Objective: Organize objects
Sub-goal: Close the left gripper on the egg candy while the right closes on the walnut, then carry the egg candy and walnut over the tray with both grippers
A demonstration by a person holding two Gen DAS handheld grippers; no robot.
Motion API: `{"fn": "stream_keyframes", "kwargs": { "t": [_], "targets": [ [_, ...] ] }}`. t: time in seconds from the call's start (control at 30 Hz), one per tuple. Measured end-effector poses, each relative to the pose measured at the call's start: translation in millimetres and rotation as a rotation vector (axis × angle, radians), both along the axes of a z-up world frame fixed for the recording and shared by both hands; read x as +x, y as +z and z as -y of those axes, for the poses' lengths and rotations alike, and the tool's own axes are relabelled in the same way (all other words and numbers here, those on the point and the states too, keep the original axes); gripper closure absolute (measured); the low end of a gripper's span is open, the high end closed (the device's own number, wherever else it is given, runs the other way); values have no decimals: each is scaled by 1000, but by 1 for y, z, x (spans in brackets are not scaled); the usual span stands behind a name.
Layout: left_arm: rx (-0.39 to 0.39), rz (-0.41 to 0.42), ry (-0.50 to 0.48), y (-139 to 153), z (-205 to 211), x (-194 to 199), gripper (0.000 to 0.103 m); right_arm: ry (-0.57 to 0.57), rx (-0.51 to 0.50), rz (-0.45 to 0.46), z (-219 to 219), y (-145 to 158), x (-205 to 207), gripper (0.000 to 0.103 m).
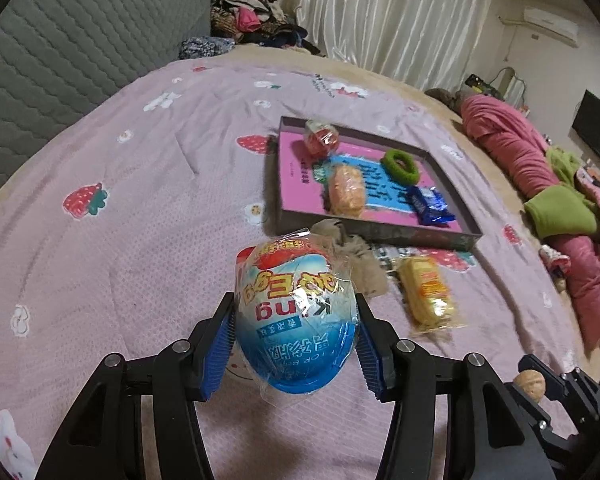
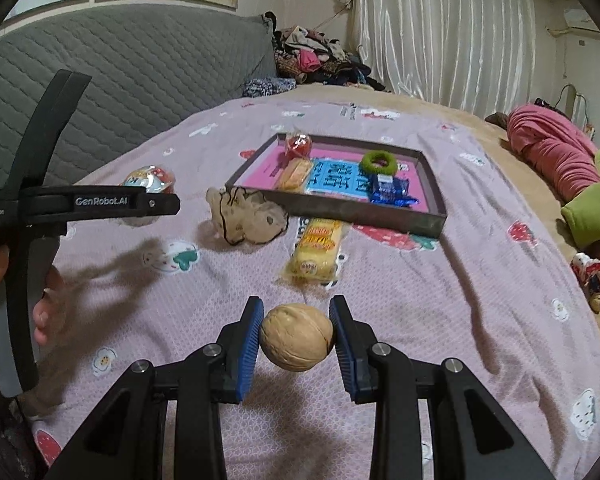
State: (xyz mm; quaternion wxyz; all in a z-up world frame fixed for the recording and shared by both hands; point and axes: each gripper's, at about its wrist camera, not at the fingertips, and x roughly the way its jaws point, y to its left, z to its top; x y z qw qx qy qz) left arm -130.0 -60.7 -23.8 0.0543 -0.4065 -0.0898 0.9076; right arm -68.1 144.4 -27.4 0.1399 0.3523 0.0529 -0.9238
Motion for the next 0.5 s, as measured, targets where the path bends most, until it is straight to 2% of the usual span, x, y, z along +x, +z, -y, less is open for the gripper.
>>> {"fn": "stream_keyframes", "kwargs": {
  "t": [0.23, 0.5],
  "targets": [
    [-24, -31, -28, 23, -16, 17, 46, -11, -14, -37, -8, 22, 7, 68],
    [-51, -84, -58, 57, -39, 27, 46, -20, -8, -115, -18, 62, 7, 68]
  ]
}}
